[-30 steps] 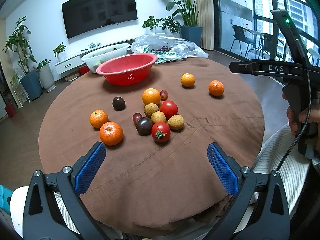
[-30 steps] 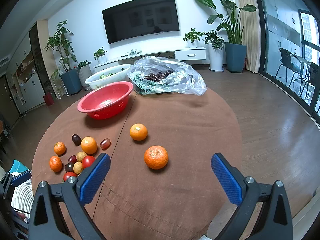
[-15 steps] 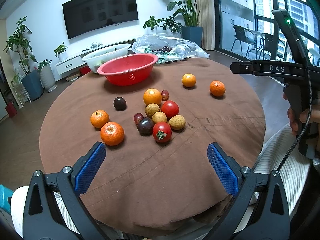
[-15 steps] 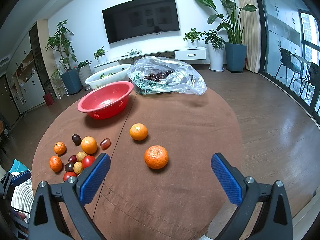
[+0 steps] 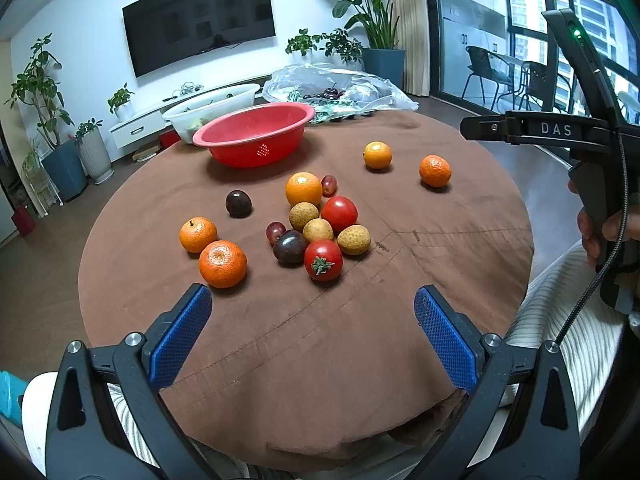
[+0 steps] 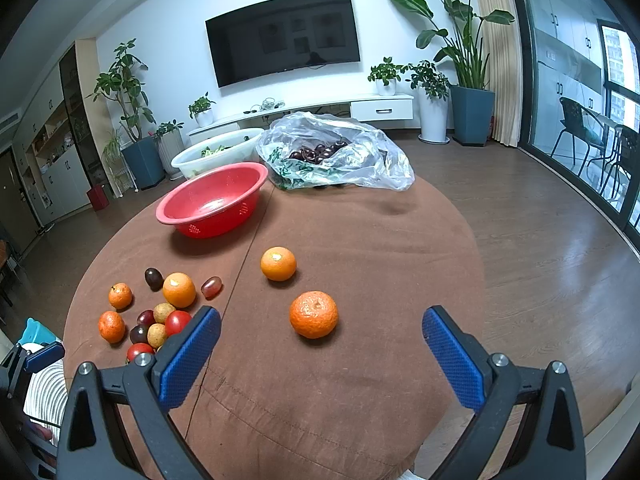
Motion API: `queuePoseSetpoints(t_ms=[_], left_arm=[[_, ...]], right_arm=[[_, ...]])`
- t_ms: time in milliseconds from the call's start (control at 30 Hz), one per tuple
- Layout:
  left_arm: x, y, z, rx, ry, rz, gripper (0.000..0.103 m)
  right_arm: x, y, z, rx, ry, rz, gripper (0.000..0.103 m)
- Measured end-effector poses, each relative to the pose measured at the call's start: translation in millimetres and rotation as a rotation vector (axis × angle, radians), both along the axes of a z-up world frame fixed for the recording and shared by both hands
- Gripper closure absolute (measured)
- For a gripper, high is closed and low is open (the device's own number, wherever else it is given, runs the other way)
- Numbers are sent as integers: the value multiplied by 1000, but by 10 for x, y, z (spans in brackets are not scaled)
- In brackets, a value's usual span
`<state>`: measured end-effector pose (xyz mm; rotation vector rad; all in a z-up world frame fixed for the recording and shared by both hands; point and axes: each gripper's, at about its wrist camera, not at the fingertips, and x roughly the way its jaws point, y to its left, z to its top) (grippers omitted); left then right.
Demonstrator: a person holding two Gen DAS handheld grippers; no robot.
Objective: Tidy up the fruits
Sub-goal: 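Grasp a tangerine with the left gripper while the right gripper grasps another tangerine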
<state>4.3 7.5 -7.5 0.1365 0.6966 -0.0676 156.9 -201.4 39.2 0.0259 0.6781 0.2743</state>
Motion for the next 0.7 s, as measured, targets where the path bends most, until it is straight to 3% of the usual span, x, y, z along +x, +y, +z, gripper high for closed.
queuePoseSetpoints(t_ms=[700], left_arm=[[143, 132, -49, -32, 64, 59, 0]], right_arm=[[0, 240, -90, -52, 25, 100, 0]])
